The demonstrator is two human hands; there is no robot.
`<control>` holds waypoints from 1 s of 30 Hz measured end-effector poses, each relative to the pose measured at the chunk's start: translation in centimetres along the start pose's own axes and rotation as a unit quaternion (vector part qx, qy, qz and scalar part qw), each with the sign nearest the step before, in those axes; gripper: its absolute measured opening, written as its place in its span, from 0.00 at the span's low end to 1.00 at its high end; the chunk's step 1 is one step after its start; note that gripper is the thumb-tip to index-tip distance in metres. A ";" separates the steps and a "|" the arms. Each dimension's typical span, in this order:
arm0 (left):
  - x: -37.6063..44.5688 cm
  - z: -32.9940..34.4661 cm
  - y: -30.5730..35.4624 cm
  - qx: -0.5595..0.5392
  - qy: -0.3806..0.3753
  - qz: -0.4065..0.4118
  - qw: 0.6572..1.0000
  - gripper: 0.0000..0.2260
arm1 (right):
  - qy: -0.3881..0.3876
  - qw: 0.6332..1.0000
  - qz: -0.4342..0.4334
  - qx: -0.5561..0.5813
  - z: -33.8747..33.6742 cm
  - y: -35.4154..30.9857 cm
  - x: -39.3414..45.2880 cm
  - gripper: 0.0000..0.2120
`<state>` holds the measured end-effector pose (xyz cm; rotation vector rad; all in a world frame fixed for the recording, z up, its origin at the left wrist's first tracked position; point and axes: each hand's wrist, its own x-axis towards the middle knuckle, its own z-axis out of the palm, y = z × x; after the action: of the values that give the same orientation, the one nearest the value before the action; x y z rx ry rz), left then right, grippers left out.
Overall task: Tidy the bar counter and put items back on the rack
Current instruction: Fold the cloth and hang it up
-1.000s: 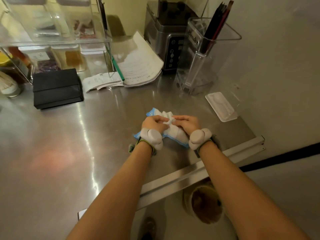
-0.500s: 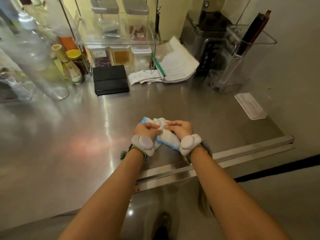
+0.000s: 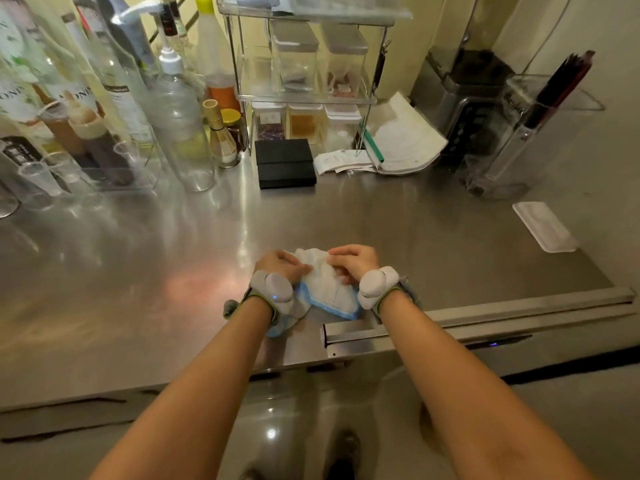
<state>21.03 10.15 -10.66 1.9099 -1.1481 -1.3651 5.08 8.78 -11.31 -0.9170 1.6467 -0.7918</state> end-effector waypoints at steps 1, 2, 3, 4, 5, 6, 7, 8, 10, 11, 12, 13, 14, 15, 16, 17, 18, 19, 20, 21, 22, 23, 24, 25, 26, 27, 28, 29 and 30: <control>0.3 -0.3 -0.2 -0.012 0.015 -0.005 1.000 0.13 | 0.024 1.000 -0.003 -0.013 -0.3 0.0 0.3 0.14; 0.6 -0.6 -0.1 -0.009 0.031 -0.012 0.999 0.15 | 0.045 0.999 -0.011 -0.025 -0.6 -0.1 0.7 0.15; 0.7 -1.0 0.1 0.005 0.038 -0.018 0.999 0.17 | 0.059 0.998 -0.011 -0.033 -0.9 -0.1 0.8 0.16; 0.8 -1.1 0.5 0.017 0.044 -0.025 0.999 0.20 | 0.058 0.997 -0.003 -0.046 -1.2 -0.1 1.1 0.17; 0.9 -1.3 0.6 0.036 0.054 -0.035 0.997 0.21 | 0.045 0.997 0.015 -0.063 -1.3 0.3 1.3 0.17; 0.9 -1.1 1.1 0.053 0.065 -0.043 0.996 0.20 | 0.031 0.995 0.033 -0.090 -1.6 0.6 1.8 0.14; 0.9 -0.9 1.4 0.069 0.072 -0.049 0.994 0.17 | 0.017 0.991 0.047 -0.125 -1.8 0.8 2.0 0.08; 0.8 -0.7 1.7 0.076 0.072 -0.048 0.993 0.13 | 0.006 0.986 0.049 -0.159 -1.9 0.6 2.1 0.05; 0.6 -0.2 2.0 0.092 0.057 -0.036 0.993 0.08 | -0.015 0.978 0.051 -0.199 -2.0 -0.3 1.6 0.04; 0.8 -0.1 2.0 0.099 0.050 -0.032 0.993 0.10 | -0.031 0.976 0.055 -0.207 -2.0 -0.9 1.5 0.08; 1.1 0.1 1.9 0.098 0.048 -0.029 0.994 0.10 | -0.048 0.975 0.064 -0.208 -2.3 -1.6 1.4 0.13; 1.2 0.2 2.0 0.098 0.051 -0.021 0.994 0.09 | -0.054 0.977 0.073 -0.195 -2.5 -2.1 1.9 0.14; 1.4 0.4 2.2 0.092 0.059 -0.017 0.994 0.09 | -0.056 0.979 0.085 -0.177 -2.9 -2.6 2.2 0.13; 1.5 0.3 2.2 0.085 0.067 -0.011 0.994 0.09 | -0.065 0.980 0.099 -0.163 -3.0 -2.8 2.3 0.12; 1.7 0.4 2.5 0.081 0.078 -0.009 0.994 0.10 | -0.077 0.980 0.108 -0.150 -3.2 -2.9 2.9 0.11; 1.8 0.6 3.0 0.076 0.086 -0.005 0.993 0.11 | -0.088 0.979 0.110 -0.145 -3.5 -3.1 3.4 0.11; 1.9 0.8 3.6 0.064 0.098 -0.001 0.993 0.11 | -0.097 0.979 0.111 -0.137 -3.7 -3.1 4.0 0.09; 2.0 0.9 4.1 0.053 0.112 0.007 0.992 0.12 | -0.107 0.980 0.117 -0.116 -3.9 -3.3 4.3 0.08; 2.0 1.0 4.8 0.040 0.116 0.015 0.992 0.11 | -0.119 0.981 0.130 -0.085 -4.1 -3.7 4.4 0.09; 2.1 1.2 5.5 0.022 0.110 0.021 0.993 0.10 | -0.125 0.979 0.148 -0.066 -4.3 -4.5 3.9 0.13; 2.3 1.4 6.0 0.004 0.098 0.028 0.995 0.08 | -0.132 0.977 0.156 -0.056 -4.6 -4.8 3.7 0.17; 2.5 1.5 6.7 -0.009 0.084 0.039 0.996 0.05 | -0.137 0.976 0.158 -0.051 -5.0 -5.3 3.8 0.20; 2.6 1.6 7.0 -0.013 0.066 0.051 0.996 0.07 | -0.154 0.975 0.153 -0.037 -5.1 -5.1 4.0 0.22; 2.7 1.7 7.6 -0.014 0.052 0.066 0.996 0.11 | -0.169 0.975 0.143 -0.032 -5.3 -5.7 3.6 0.22; 2.6 1.9 8.1 -0.015 0.039 0.081 0.996 0.14 | -0.178 0.974 0.136 -0.029 -5.6 -5.9 3.6 0.21; 2.6 2.1 8.9 -0.017 0.031 0.097 0.995 0.15 | -0.179 0.975 0.131 -0.030 -5.8 -6.2 3.6 0.20; 2.5 2.2 9.3 -0.020 0.024 0.111 0.993 0.15 | -0.179 0.974 0.141 -0.020 -5.8 -5.9 4.0 0.18; 2.4 2.4 10.0 -0.023 0.020 0.124 0.992 0.15 | -0.186 0.972 0.143 -0.006 -5.9 -6.1 4.6 0.17; 2.2 2.6 10.6 -0.022 0.014 0.137 0.990 0.15 | -0.177 0.975 0.135 0.004 -5.9 -6.5 4.6 0.18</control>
<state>15.39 3.07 -4.22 1.6637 -1.3000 -1.2001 -0.17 1.95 -6.53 -0.7574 1.4130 -0.4200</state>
